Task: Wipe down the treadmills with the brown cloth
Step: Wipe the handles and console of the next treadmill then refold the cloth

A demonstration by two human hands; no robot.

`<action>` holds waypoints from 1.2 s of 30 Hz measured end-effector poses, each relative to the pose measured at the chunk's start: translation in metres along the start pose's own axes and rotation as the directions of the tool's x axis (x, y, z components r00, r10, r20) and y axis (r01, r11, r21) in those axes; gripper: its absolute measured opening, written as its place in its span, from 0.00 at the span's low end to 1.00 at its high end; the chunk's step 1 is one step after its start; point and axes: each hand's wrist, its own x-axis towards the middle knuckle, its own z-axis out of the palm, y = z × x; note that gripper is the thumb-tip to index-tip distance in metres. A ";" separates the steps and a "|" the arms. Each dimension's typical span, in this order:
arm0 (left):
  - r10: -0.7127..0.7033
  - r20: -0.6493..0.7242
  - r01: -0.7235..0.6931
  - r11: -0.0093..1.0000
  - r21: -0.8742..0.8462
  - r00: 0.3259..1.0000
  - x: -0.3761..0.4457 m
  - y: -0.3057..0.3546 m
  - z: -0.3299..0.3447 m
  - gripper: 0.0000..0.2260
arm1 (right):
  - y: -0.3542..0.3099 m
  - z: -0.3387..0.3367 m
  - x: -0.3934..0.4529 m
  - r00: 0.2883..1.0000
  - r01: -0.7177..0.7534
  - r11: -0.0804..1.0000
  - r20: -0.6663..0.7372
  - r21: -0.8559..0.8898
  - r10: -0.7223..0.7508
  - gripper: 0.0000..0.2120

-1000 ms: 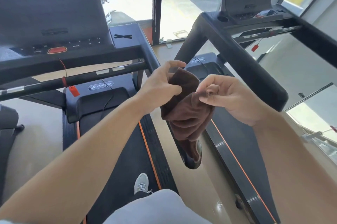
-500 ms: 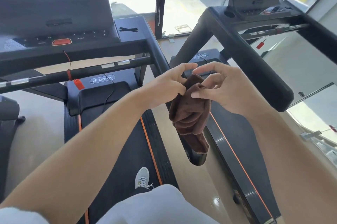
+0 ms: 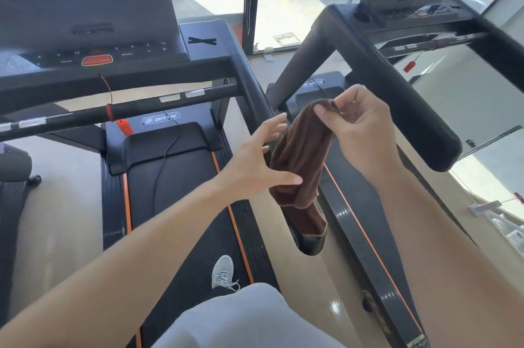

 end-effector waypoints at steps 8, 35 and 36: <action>-0.121 -0.564 -0.171 0.883 -0.437 0.817 -0.004 -0.005 -0.026 0.04 | -0.005 0.003 -0.007 0.992 -0.096 0.961 0.107 0.257 0.071 0.12; -0.856 0.060 0.587 0.299 -0.752 0.513 -0.026 -0.070 0.148 0.26 | 0.151 0.048 -0.081 0.711 -0.604 0.764 0.280 -0.226 0.645 0.40; -0.834 0.131 0.519 0.203 -0.830 0.536 -0.019 -0.069 0.151 0.28 | 0.153 0.055 -0.075 0.737 -0.570 0.769 0.233 -0.290 0.634 0.39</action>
